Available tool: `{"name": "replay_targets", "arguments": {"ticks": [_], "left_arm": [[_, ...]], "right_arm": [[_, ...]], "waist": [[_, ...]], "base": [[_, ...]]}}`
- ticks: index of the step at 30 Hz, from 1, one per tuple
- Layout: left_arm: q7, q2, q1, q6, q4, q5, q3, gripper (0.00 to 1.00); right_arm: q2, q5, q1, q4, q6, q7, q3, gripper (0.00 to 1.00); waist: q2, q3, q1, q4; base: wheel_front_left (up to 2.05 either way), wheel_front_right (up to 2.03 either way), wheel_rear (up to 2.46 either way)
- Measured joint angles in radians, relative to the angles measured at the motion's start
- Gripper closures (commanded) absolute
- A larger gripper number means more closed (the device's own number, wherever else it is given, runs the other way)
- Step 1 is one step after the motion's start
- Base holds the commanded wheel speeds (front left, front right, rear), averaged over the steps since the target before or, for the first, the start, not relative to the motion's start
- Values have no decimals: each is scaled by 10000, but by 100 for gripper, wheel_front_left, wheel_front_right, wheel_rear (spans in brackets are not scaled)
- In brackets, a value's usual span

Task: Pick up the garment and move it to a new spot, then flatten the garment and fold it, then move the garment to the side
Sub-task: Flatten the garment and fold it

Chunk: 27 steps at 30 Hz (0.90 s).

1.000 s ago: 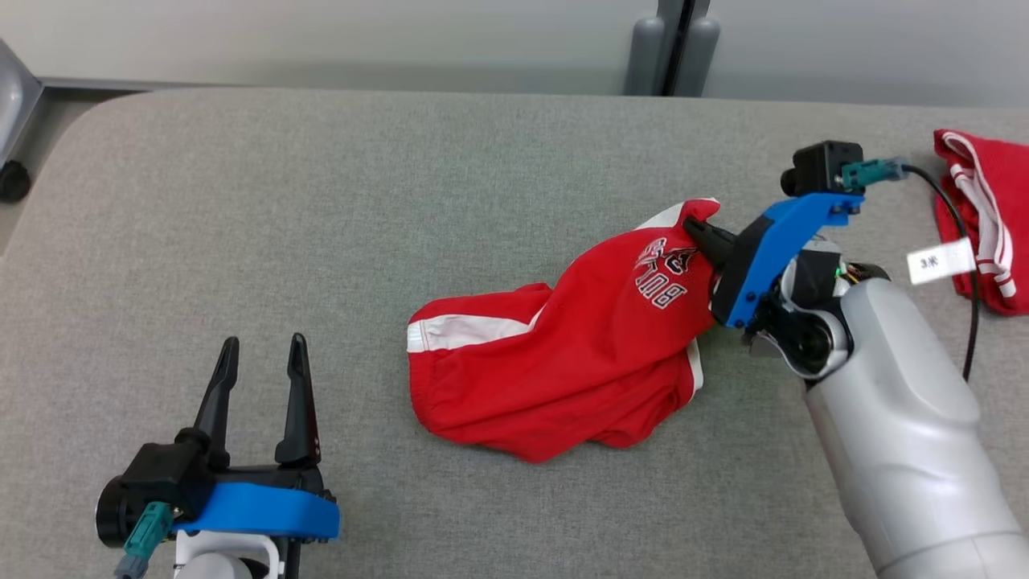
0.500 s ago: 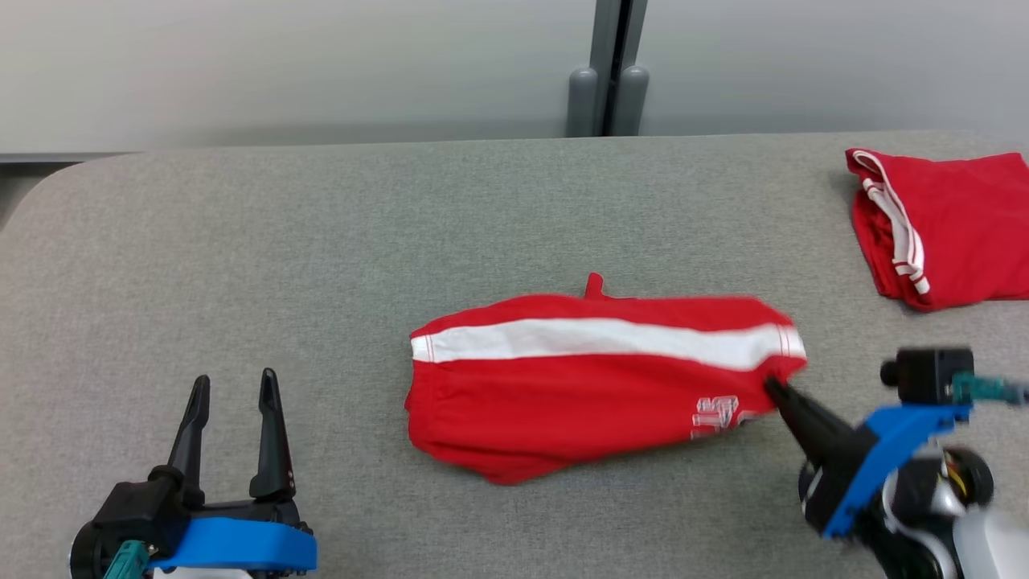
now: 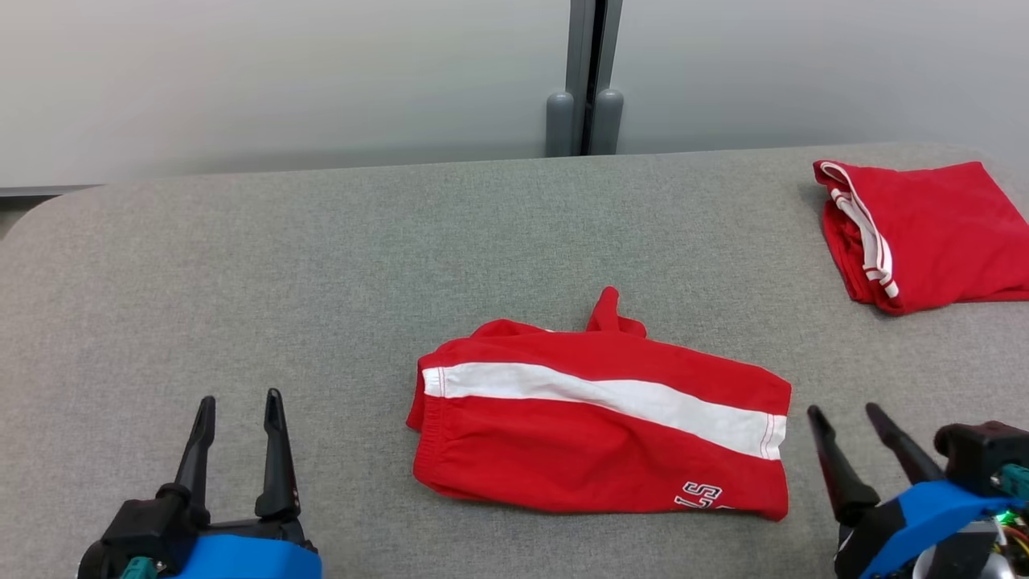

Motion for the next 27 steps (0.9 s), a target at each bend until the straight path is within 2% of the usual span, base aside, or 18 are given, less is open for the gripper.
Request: {"name": "replay_targets", "arguments": {"ticks": [6, 11, 27], "left_arm": [[13, -19, 164, 42, 82, -2, -115, 0], [33, 10, 375, 75, 136, -13, -153, 0], [560, 244, 802, 186, -100, -38, -339, 0]], "right_arm": [[119, -491, -62, 255, 2, -2006, -217, 0], [153, -570, -151, 688, 0, -3037, -236, 0], [188, -211, -315, 1430, 0, -3463, -67, 0]], "waist": [[0, -246, 0, 61], [0, -537, 0, 80], [2, -1024, 0, -77]], "base": [[0, 0, 0], [0, 0, 0], [0, 0, 0]]}}
